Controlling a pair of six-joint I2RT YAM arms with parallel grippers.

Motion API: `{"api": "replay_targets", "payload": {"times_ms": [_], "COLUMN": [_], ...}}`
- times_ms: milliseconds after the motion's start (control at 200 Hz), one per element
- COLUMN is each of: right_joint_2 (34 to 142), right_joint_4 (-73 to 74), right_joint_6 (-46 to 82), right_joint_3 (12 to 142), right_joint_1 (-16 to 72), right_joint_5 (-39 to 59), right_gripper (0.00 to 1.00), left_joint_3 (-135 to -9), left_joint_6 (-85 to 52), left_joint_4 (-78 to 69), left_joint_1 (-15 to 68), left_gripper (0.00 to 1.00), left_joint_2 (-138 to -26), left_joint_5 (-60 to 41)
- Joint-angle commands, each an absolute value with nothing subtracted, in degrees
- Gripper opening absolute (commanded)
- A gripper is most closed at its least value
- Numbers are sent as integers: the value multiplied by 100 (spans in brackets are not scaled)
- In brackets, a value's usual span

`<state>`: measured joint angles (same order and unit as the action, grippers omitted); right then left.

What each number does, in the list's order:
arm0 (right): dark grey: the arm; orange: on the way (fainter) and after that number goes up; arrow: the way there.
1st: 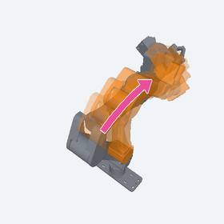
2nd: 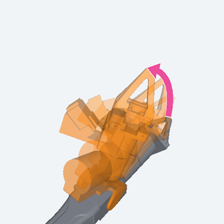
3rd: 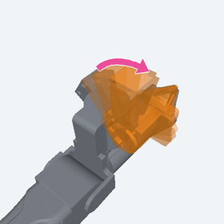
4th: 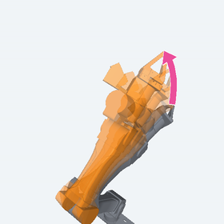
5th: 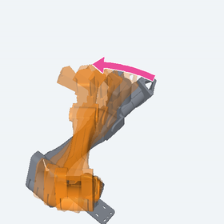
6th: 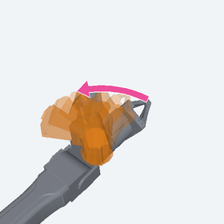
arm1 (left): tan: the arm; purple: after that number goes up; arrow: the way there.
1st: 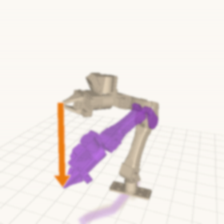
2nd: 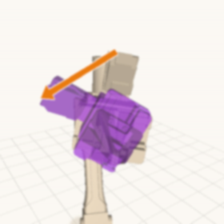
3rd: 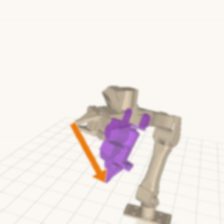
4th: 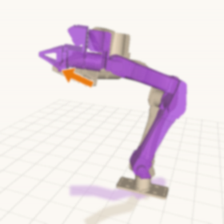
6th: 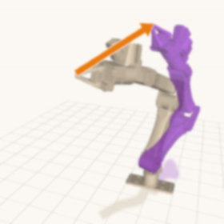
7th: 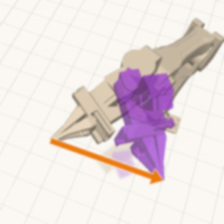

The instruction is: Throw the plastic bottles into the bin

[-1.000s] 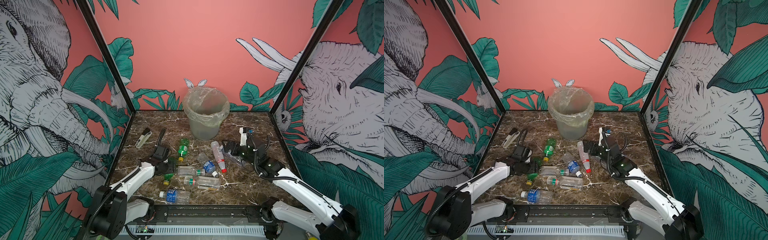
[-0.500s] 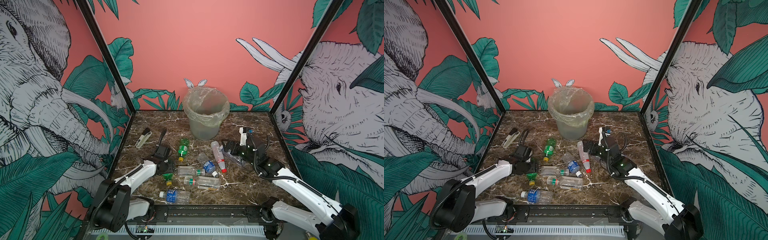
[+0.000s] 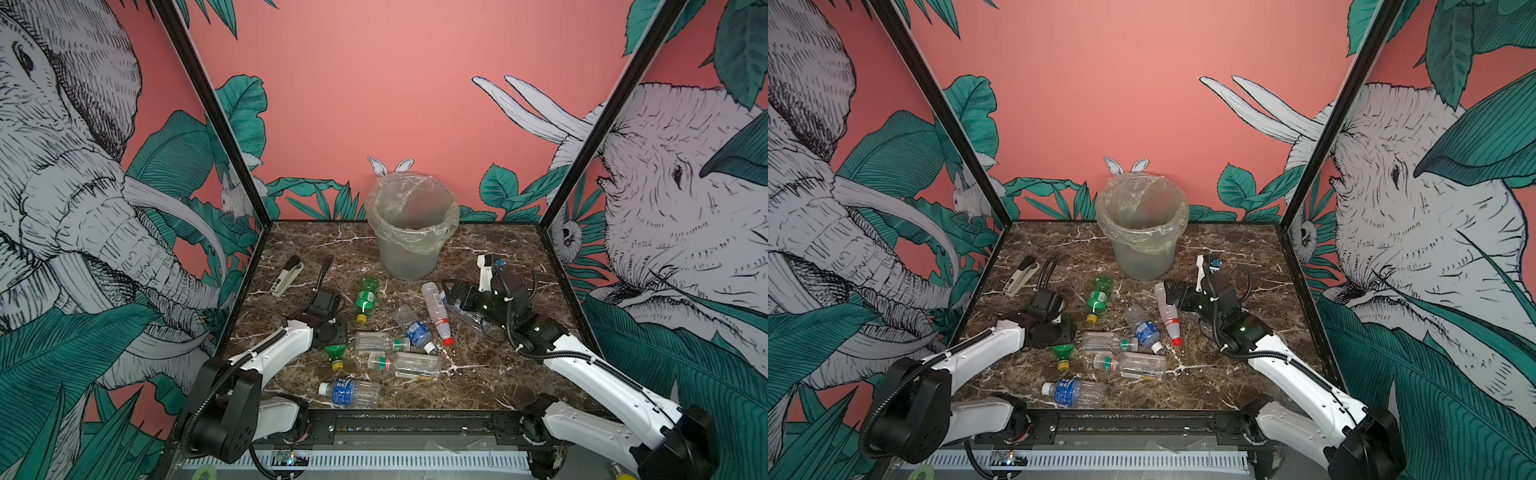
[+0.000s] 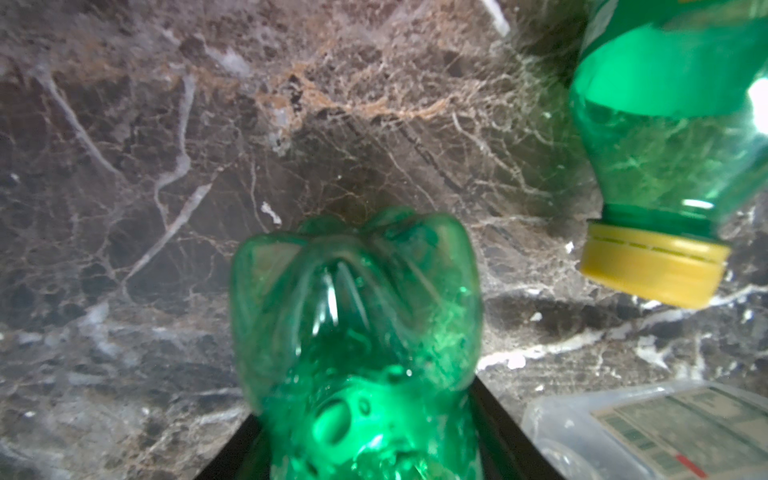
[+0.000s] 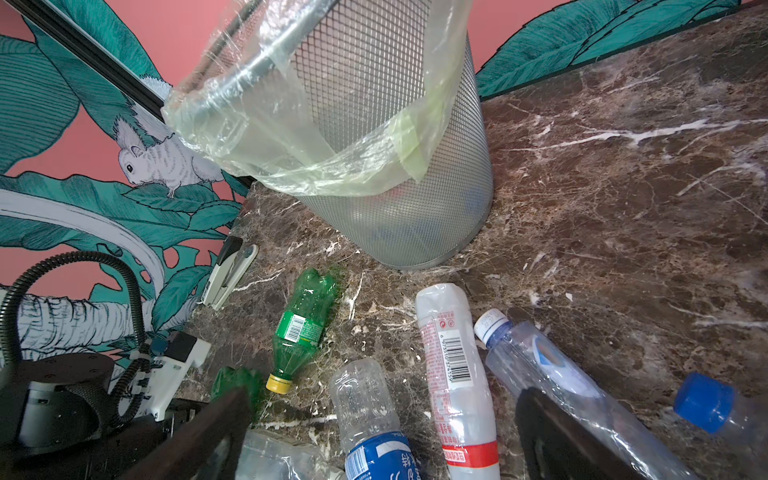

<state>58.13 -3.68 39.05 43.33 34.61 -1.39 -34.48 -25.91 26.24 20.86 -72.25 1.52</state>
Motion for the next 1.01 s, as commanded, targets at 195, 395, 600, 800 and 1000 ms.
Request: {"api": "replay_targets", "payload": {"times_ms": [195, 395, 600, 800, 1000], "right_joint_2": [5860, 5910, 5998, 6167, 6288], "right_joint_4": [-219, -503, -615, -512, -602], "right_joint_6": [4000, 4079, 4215, 4354, 4342], "right_joint_3": [4421, 4415, 4322, 4278, 4272], "right_joint_1": [3480, 3481, 3480, 3476, 3483], "right_joint_5": [-120, -254, -227, -215, -213], "right_gripper": [99, 99, 99, 99, 99], "left_joint_3": [-3717, -3813, -4014, -4161, -4438], "left_joint_6": [-2513, -2452, -2409, -2402, -2413], "left_joint_4": [2910, 2942, 3154, 3171, 3321], "left_joint_1": [2107, 2114, 2096, 2048, 2031], "left_gripper": [54, 52, 51, 51, 51], "left_joint_2": [-6911, -6768, -6554, -6217, -6132], "left_joint_5": [290, 66, 116, -91, -165]}}
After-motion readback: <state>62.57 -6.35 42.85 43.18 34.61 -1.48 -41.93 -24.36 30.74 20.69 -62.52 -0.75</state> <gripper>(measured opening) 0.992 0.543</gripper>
